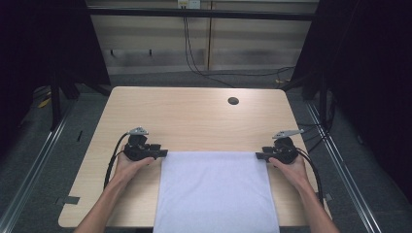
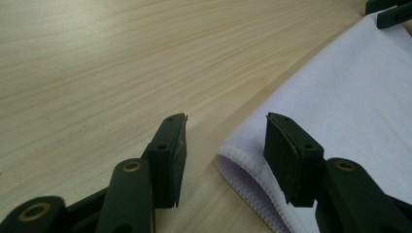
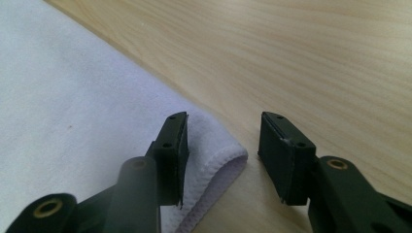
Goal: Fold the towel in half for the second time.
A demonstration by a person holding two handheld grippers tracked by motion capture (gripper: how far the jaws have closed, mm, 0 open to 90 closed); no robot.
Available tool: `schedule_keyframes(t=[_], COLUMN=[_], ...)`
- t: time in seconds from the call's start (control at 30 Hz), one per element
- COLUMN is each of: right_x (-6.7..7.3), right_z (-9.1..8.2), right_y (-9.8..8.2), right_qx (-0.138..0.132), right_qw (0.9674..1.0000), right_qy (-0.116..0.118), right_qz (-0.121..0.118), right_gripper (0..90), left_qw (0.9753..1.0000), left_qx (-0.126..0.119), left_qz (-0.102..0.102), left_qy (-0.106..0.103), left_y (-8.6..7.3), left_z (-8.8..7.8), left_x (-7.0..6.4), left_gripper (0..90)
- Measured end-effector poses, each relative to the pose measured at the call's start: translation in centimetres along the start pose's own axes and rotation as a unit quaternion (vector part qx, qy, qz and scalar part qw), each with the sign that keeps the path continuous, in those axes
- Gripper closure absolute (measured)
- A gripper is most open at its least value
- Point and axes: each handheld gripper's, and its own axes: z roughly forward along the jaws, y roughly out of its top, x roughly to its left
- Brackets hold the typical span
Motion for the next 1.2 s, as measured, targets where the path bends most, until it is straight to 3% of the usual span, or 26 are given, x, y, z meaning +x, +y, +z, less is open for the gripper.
schedule_keyframes(t=[0.1,0.13,0.27,0.47,0.6,0.73,0.87,0.97,1.2], right_x=[0.2,0.3,0.4,0.6,0.9,0.9,0.7,0.6,0.4], right_z=[0.0,0.0,0.0,0.1,-0.4,-1.8,-2.6,-3.4,-4.6], right_y=[0.0,0.0,-0.2,-0.1,0.0,0.8,1.2,2.2,5.3], right_qx=[0.004,0.005,0.002,0.008,-0.004,-0.041,-0.055,-0.08,-0.104], right_qw=[0.9999,0.9999,0.9999,0.9997,0.9996,0.9979,0.9967,0.9951,0.9932], right_qy=[0.011,0.012,0.012,0.021,0.02,0.039,0.048,0.042,0.038], right_qz=[-0.003,-0.003,0.006,0.013,0.019,0.032,0.036,0.041,0.035], right_gripper=[63.2,64.5,69.2,82.0,84.1,84.9,85.1,85.0,85.1], left_qw=[0.9998,0.9994,0.9991,0.9969,0.9971,0.9982,0.999,0.999,0.9985], left_qx=[0.013,0.023,0.03,0.052,0.053,0.034,0.006,-0.019,-0.038], left_qz=[0.008,0.019,0.026,0.05,0.045,0.031,0.027,0.023,0.035], left_qy=[-0.016,-0.017,-0.015,-0.032,-0.031,-0.039,-0.036,-0.033,-0.018], left_y=[-0.2,-0.3,0.0,-0.4,-0.6,-0.5,0.5,1.8,4.7], left_z=[0.4,0.6,1.0,0.9,0.4,-0.6,-1.5,-2.1,-2.8], left_x=[-0.2,-0.3,-0.9,-1.7,-1.9,-1.6,-1.7,-1.5,-0.9], left_gripper=[49.5,49.0,51.1,80.5,84.4,84.4,84.5,84.5,84.5])
